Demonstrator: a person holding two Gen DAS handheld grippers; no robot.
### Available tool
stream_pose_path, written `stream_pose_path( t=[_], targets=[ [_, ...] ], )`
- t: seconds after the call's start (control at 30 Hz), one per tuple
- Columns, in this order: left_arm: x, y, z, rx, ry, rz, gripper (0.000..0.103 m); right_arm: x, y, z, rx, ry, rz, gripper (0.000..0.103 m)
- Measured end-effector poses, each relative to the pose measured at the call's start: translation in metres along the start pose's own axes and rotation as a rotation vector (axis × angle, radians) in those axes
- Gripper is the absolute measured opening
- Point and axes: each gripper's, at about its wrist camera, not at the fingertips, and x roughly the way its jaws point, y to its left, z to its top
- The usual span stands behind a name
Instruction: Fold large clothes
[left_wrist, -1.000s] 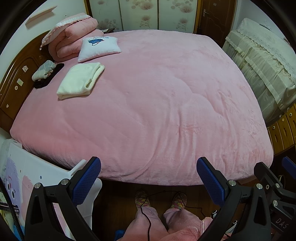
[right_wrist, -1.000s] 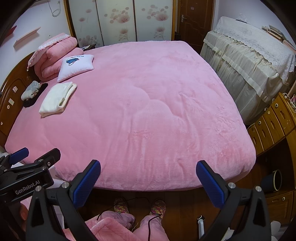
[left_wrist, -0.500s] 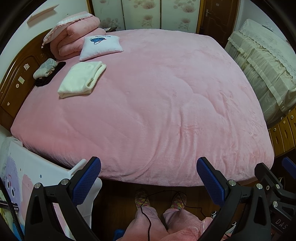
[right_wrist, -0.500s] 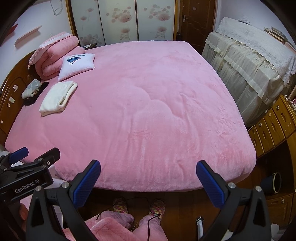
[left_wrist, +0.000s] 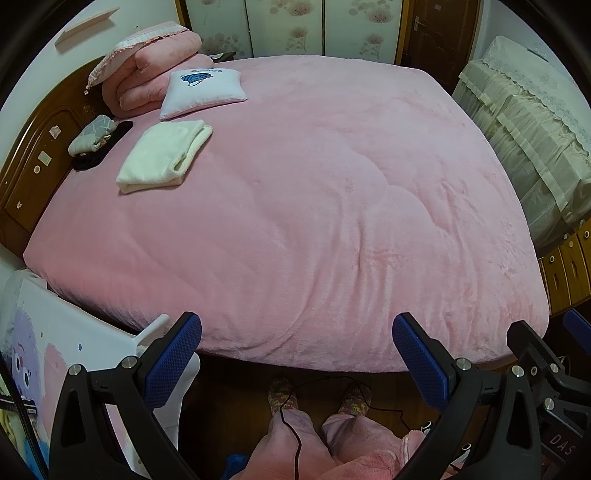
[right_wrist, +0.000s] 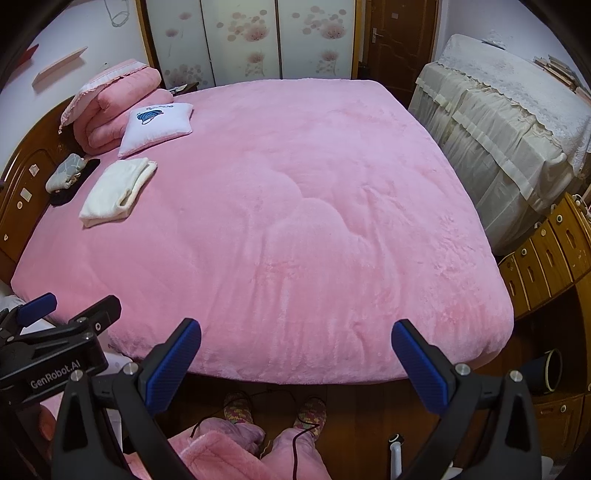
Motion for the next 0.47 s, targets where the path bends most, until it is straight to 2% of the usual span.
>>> stream_pose_path(
  t=[0.47],
  targets=[
    [0.003, -0.016, 0.002, -0.053, -0.015, 0.028, 0.102, 0.012, -0.031, 0.018, -0.036, -0.002, 0.047, 0.103]
  ],
)
